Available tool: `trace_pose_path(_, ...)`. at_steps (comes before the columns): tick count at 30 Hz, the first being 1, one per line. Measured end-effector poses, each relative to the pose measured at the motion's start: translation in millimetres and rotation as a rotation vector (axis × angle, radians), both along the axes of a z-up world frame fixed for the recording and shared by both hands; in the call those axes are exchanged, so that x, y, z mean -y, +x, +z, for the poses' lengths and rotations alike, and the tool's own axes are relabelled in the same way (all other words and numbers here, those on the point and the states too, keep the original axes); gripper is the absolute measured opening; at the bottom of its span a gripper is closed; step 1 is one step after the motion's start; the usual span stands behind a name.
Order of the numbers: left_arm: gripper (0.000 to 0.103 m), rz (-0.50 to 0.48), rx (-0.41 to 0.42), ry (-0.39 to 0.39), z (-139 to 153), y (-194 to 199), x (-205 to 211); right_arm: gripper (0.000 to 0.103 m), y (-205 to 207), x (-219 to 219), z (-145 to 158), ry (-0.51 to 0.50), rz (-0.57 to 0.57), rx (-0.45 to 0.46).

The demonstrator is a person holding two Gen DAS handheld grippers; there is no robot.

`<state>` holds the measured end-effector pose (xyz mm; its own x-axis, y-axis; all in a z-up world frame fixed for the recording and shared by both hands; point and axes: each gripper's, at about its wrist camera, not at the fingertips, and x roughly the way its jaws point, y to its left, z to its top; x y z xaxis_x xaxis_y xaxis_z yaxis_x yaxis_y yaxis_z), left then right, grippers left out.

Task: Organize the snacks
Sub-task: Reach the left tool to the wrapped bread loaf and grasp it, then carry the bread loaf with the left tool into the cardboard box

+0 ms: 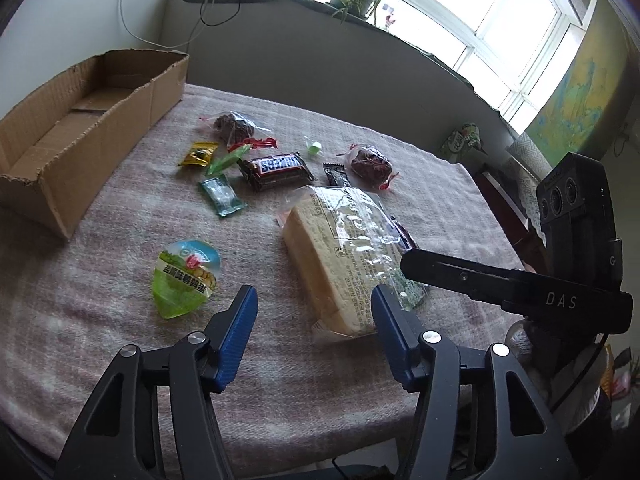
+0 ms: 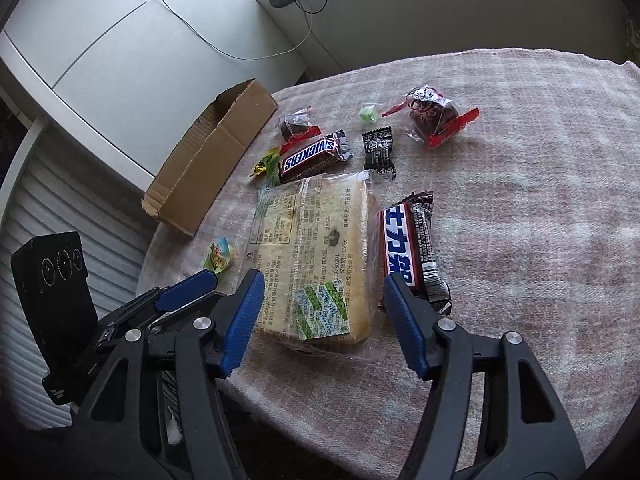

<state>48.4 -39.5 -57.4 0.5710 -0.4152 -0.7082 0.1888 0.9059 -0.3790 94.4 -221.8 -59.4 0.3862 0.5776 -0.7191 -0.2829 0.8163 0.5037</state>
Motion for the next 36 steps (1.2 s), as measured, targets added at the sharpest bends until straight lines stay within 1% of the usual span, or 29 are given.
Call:
trace_pose_path(4, 0.056, -0.025, -0.024, -0.024, -5, 5, 4, 0.062, 4, -6, -7, -0.005, 0.014, -0.024)
trace_pose_path(9, 0.056, -0.054, -0.043, -0.032, -11, 9, 9, 0.062, 11, -14, -12, -0.036, 0.032, -0.04)
trace_pose_path(11, 0.055, -0.061, -0.045, -0.037, -11, 10, 11, 0.062, 13, -14, -15, -0.032, 0.038, -0.053)
trace_pose_path(12, 0.055, -0.068, -0.045, -0.039, -11, 11, 12, 0.062, 14, -13, -16, -0.03, 0.04, -0.058)
trace_pose_path(14, 0.049, -0.09, -0.051, -0.043, -12, 11, 16, 0.059, 16, -13, -18, -0.021, 0.041, -0.068)
trace_pose_path(16, 0.049, -0.103, -0.043, -0.033, -11, 10, 20, 0.056, 16, -13, -17, -0.014, 0.042, -0.071)
trace_pose_path(20, 0.049, -0.11, -0.011, 0.003, -5, 9, 25, 0.056, 15, -15, -16, -0.026, 0.045, -0.06)
trace_pose_path(25, 0.049, -0.104, 0.012, 0.008, 1, 8, 21, 0.056, 15, -19, -12, -0.018, 0.043, -0.052)
trace_pose_path(27, 0.049, -0.1, 0.029, 0.019, 4, 7, 19, 0.055, 14, -23, -7, -0.025, 0.05, -0.039)
trace_pose_path(31, 0.049, -0.088, 0.056, 0.017, 13, 4, 11, 0.055, 14, -33, 4, -0.035, 0.062, -0.011)
trace_pose_path(36, 0.049, -0.062, 0.099, 0.02, 26, 8, -5, 0.055, 21, -54, 23, -0.042, 0.092, 0.027)
